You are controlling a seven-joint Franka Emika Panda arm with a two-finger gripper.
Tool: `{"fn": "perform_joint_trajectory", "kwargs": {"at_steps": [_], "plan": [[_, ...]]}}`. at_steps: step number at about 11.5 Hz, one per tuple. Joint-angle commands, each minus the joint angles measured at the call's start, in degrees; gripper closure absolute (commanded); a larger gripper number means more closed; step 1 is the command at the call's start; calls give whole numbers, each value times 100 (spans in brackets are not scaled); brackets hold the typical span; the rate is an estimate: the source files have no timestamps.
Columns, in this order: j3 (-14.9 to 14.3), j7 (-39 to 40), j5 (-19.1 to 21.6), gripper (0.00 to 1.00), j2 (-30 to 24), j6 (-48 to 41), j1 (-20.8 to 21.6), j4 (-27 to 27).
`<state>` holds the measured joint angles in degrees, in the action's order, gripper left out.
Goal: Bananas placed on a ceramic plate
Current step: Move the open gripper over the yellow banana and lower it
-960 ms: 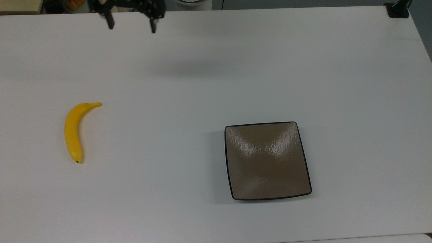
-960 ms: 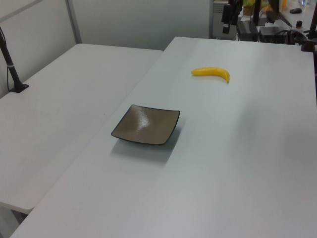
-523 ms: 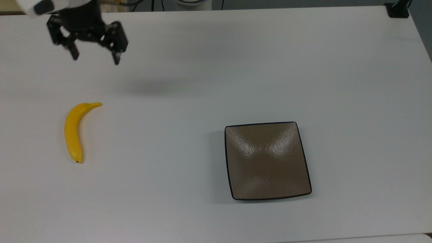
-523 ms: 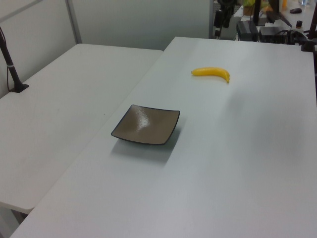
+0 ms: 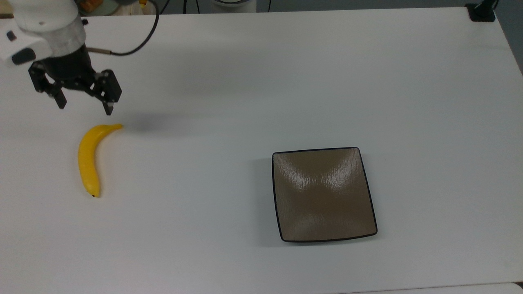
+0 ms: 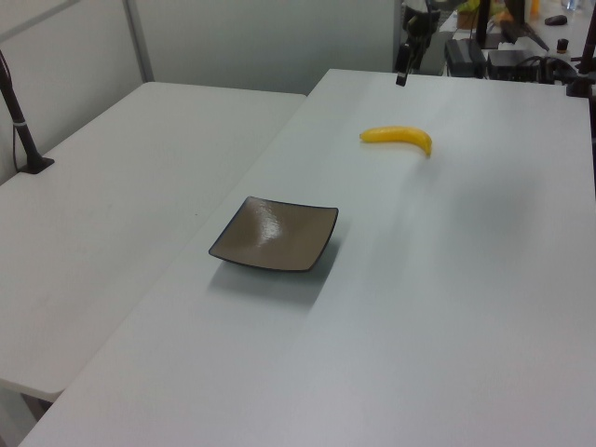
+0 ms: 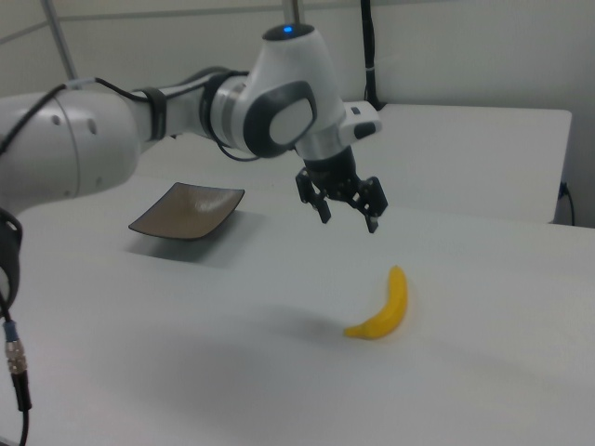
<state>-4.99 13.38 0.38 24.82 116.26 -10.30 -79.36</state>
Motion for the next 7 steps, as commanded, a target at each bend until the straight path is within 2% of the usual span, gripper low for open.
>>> {"fn": "perform_joint_trajectory", "kwargs": {"at_steps": [1,7], "plan": [[33,68,-3,0,479,493,-147,61],[-29,86,6,0,1279,1627,-218,-132]]}}
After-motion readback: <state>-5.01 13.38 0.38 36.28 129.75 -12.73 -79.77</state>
